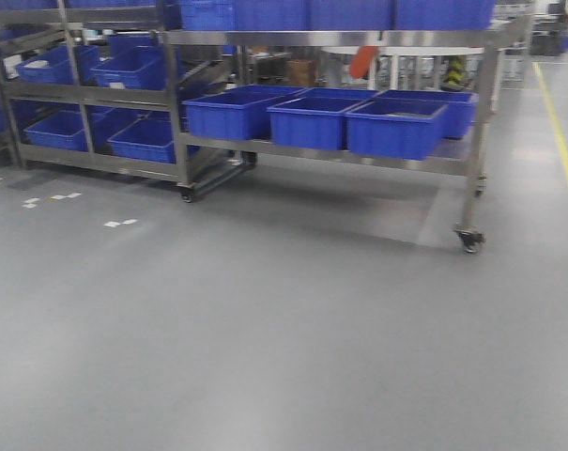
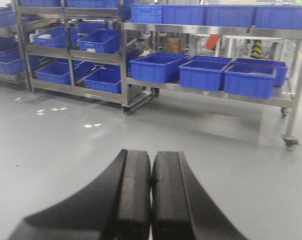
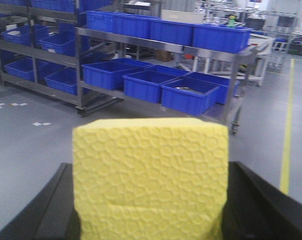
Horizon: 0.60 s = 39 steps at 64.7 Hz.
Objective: Place yellow foam block on left shelf second layer
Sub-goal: 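Drive the base to the blue-bin shelf holding the cube in the right gripper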
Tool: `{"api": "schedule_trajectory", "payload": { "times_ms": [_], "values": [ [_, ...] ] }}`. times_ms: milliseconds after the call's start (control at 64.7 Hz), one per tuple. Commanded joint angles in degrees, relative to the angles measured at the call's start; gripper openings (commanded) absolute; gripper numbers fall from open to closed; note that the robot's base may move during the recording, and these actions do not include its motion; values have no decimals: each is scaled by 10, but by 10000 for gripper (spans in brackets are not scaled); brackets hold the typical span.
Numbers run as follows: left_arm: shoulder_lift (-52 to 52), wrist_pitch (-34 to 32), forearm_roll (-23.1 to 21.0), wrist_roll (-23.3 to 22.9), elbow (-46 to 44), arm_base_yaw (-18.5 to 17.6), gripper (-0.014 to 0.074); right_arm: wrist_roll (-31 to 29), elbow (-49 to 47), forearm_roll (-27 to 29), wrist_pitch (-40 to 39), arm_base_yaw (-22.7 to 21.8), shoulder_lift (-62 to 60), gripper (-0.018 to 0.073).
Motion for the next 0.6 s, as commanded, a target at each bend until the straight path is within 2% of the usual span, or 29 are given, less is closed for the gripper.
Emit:
{"api": "schedule_trajectory", "payload": {
  "times_ms": [0,587],
  "values": [
    [5,-50,-1,-2,15,-3,136,-6,-17,3,-53,-4,9,288],
    [5,-50,-1,-2,15,-3,136,-6,-17,3,-53,-4,9,288]
  ]
}}
